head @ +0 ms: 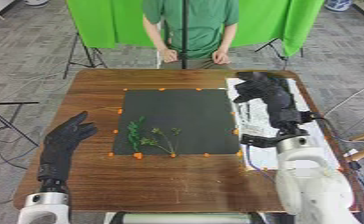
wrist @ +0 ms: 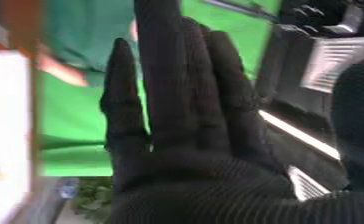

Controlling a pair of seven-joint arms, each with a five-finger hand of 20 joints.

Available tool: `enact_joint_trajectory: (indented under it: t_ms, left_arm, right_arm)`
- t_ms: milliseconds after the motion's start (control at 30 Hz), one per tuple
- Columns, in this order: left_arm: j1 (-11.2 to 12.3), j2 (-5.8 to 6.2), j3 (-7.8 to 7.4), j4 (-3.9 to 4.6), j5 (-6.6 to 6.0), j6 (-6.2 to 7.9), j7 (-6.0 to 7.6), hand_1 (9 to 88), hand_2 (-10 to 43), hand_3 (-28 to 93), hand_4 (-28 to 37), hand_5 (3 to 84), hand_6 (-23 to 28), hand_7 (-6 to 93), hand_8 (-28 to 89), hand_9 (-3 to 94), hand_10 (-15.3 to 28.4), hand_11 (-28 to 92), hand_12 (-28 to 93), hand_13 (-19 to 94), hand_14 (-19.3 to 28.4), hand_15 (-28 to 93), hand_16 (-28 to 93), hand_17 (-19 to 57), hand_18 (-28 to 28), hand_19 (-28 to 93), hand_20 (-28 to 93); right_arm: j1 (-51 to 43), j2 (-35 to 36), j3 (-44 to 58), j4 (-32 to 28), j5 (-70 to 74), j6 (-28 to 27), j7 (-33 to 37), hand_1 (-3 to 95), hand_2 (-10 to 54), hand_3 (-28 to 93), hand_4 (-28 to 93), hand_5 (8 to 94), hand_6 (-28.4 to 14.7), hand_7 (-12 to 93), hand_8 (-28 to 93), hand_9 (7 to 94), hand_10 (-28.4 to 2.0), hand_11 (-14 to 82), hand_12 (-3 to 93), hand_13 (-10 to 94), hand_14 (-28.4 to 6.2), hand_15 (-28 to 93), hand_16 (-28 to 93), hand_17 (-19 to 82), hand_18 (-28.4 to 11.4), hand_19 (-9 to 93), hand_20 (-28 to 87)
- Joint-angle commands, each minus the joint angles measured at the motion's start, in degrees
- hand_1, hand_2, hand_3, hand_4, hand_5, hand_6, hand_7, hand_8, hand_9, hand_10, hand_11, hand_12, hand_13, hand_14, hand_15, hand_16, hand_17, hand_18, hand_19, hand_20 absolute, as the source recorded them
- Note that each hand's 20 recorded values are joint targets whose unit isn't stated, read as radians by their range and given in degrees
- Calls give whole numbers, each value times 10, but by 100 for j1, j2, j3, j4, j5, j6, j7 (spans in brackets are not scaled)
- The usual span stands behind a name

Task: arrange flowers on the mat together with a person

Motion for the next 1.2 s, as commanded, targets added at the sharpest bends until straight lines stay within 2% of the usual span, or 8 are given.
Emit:
enact_joint_trajectory:
  t_ms: [33,100,167,300,367,533,967,1200]
  left_arm:
    - [31,-57,6,55,-13,-61,79,257,-5,706,-212,467,36,101,-56,500,145,179,131,450,178,211,-26,156,136,158,214]
    - [25,-61,14,59,-15,-26,131,258,-5,705,-213,467,36,101,-57,500,145,179,132,452,178,212,-25,156,137,159,214]
    - [18,-53,45,66,-44,82,229,259,-6,706,-213,468,36,102,-57,502,146,180,132,452,178,212,-26,157,137,158,214]
    - [38,-66,75,73,-116,264,380,256,0,704,-219,475,37,103,-57,508,147,181,131,454,176,210,-27,161,136,155,212]
    - [37,-81,71,76,-112,288,377,255,2,704,-223,480,39,104,-58,510,147,182,130,455,175,208,-28,163,135,153,212]
    - [8,-86,84,96,-88,212,354,251,4,710,-230,483,39,106,-59,514,148,184,130,456,175,208,-27,165,134,151,214]
    - [88,-132,53,75,-72,183,384,253,2,712,-226,481,40,104,-58,513,147,185,130,457,175,210,-27,164,134,149,216]
    - [120,-153,42,60,-63,176,362,253,0,712,-222,481,40,104,-58,512,147,184,130,457,175,210,-27,165,133,146,216]
  right_arm:
    - [-1511,154,1678,141,2521,-775,-1077,130,39,675,-137,490,-29,99,-61,508,-173,60,152,435,-166,125,224,199,-186,188,305]
    - [-1782,70,1836,182,2755,-751,-1177,106,39,698,-150,445,-24,82,-63,433,-164,45,137,338,-158,85,190,176,-182,129,281]
    - [-2048,-64,1986,233,2976,-763,-1385,83,42,711,-158,406,-22,67,-65,384,-161,32,123,291,-144,62,165,165,-177,86,257]
    - [-2361,-305,2168,321,2893,-743,-1689,49,44,731,-175,354,-24,48,-71,349,-146,23,98,249,-119,39,115,153,-159,21,227]
    - [-2421,-386,2244,357,2862,-816,-1707,37,43,738,-178,342,-26,45,-74,346,-143,23,91,242,-108,39,100,146,-153,8,223]
    - [-2524,-559,2422,389,2813,-1011,-1758,33,44,740,-183,337,-29,43,-76,349,-142,25,86,243,-102,46,79,144,-150,6,218]
    - [-2644,-952,2886,473,2700,-1716,-1846,33,48,742,-181,335,-30,51,-77,352,-146,28,86,265,-107,78,60,157,-160,11,223]
    - [-2599,-896,2836,450,2292,-1682,-1786,36,51,741,-181,352,-30,59,-78,370,-147,33,90,291,-115,96,61,166,-167,15,228]
